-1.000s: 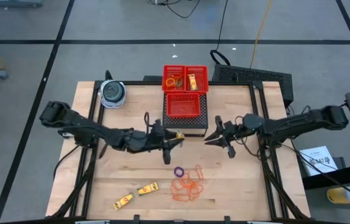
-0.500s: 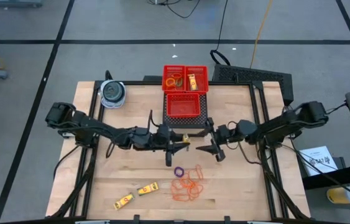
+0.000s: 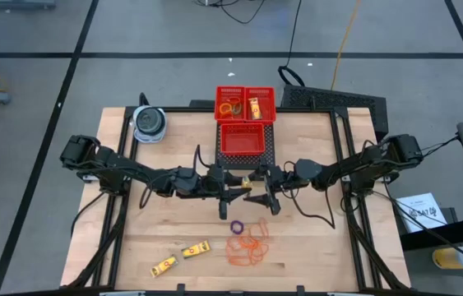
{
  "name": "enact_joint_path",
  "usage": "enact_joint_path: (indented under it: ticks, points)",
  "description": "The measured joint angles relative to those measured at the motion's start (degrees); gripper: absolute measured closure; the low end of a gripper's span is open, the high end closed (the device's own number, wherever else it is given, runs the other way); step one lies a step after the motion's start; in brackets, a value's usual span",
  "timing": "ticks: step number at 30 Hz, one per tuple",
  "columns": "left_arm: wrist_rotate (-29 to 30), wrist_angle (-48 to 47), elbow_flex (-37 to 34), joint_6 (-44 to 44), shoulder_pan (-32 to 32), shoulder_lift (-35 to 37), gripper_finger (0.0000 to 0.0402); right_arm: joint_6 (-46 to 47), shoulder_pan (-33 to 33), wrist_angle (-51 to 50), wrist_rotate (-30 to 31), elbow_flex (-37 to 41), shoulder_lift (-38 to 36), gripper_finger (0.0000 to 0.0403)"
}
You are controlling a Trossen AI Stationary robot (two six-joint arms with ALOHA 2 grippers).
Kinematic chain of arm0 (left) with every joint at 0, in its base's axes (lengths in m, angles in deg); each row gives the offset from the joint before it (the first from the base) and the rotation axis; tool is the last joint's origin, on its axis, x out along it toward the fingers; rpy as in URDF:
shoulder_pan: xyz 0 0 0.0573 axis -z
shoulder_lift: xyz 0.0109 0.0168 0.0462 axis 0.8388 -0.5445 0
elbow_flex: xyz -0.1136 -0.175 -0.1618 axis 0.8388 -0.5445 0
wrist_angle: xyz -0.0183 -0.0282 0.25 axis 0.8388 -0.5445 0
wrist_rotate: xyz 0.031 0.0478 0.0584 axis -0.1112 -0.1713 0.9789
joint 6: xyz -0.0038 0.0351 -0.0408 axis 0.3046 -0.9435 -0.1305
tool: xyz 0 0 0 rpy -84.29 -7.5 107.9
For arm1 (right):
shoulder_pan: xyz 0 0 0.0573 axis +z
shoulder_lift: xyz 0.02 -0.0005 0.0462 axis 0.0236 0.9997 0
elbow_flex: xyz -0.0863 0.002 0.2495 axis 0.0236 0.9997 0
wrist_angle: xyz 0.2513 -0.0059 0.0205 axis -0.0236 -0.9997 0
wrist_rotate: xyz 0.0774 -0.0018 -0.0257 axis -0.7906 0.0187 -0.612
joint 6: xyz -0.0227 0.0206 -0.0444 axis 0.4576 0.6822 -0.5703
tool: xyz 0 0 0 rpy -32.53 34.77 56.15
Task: Pick & Place Office Desk Supplies
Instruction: Put the yellow pack of crayon in the top right red bin on the shelf
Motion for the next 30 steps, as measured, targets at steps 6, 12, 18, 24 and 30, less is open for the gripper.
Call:
enact_joint_path:
  ticks: [6,12,18,24,30]
  points:
    - [0.0,-0.1,0.0,0.2,0.0,0.0,0.0298,-0.5,0.0,-0.3,-0.2,0.0,-0.6,0.0177]
    - [1.9,1.3,0.0,0.5,0.0,0.0,0.0295,-0.5,0.0,-1.2,-0.2,0.0,-0.5,0.0237]
    - [3.1,1.9,0.0,0.7,0.0,0.4,0.0239,-0.5,0.0,-1.3,-0.2,0.0,-0.5,0.0279]
    - [3.1,4.7,0.0,0.7,0.1,0.5,0.0169,-0.5,0.0,-1.2,-0.2,0.0,-0.5,0.0291]
    - [3.3,5.5,0.0,-2.6,0.4,2.7,0.0135,-1.1,-1.1,-1.4,-0.2,0.1,-2.1,0.0287]
